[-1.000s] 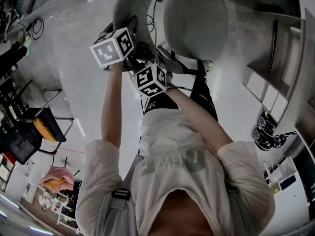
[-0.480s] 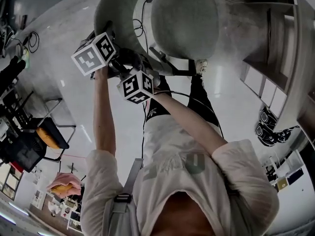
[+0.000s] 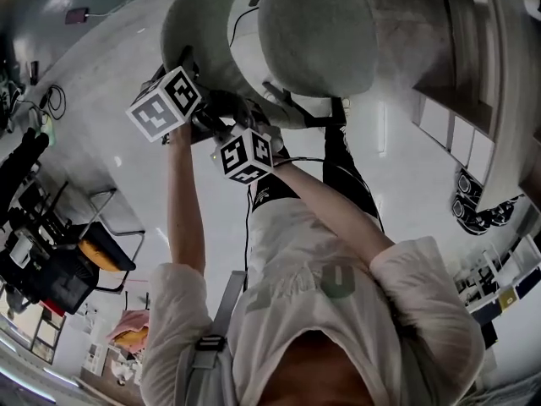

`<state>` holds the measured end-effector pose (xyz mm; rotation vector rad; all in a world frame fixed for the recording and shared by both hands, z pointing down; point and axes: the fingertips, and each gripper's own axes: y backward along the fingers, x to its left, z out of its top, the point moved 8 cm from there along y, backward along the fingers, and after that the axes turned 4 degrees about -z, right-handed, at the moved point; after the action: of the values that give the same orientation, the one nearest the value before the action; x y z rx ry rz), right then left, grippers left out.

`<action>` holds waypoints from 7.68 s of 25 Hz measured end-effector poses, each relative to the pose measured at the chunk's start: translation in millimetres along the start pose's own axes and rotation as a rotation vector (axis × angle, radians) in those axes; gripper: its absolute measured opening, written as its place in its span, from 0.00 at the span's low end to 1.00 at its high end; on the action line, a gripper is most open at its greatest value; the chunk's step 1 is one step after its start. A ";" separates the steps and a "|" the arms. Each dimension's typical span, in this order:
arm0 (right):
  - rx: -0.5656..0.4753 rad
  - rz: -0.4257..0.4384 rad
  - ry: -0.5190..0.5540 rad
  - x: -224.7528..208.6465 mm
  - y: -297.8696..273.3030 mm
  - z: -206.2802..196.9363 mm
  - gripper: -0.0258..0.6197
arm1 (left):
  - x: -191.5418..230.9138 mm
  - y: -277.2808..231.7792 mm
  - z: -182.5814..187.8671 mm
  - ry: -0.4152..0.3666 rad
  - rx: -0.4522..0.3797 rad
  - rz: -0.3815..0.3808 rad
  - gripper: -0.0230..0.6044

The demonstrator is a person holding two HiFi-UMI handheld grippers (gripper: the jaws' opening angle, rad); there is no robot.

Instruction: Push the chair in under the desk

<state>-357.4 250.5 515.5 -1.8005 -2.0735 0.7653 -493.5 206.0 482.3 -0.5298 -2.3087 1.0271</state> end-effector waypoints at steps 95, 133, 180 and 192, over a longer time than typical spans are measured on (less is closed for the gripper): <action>-0.088 -0.319 -0.029 -304.2 309.0 -167.0 0.20 | -433.1 -111.1 -94.2 -0.131 0.099 -0.193 0.24; -0.051 -0.415 0.005 -395.6 388.4 -205.6 0.20 | -556.0 -148.1 -116.2 -0.133 0.108 -0.210 0.24; -0.180 -0.739 -0.211 -402.1 498.2 -2.7 0.22 | -592.7 27.6 6.1 -0.122 -0.268 -0.623 0.31; -0.854 -0.842 0.095 -299.9 604.7 129.8 0.21 | -572.1 247.0 32.0 -0.494 -1.041 -0.801 0.06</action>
<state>122.9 -21.4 105.8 -0.9400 -2.9457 -0.4859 -41.7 29.3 89.9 0.3651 -2.9473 -0.5332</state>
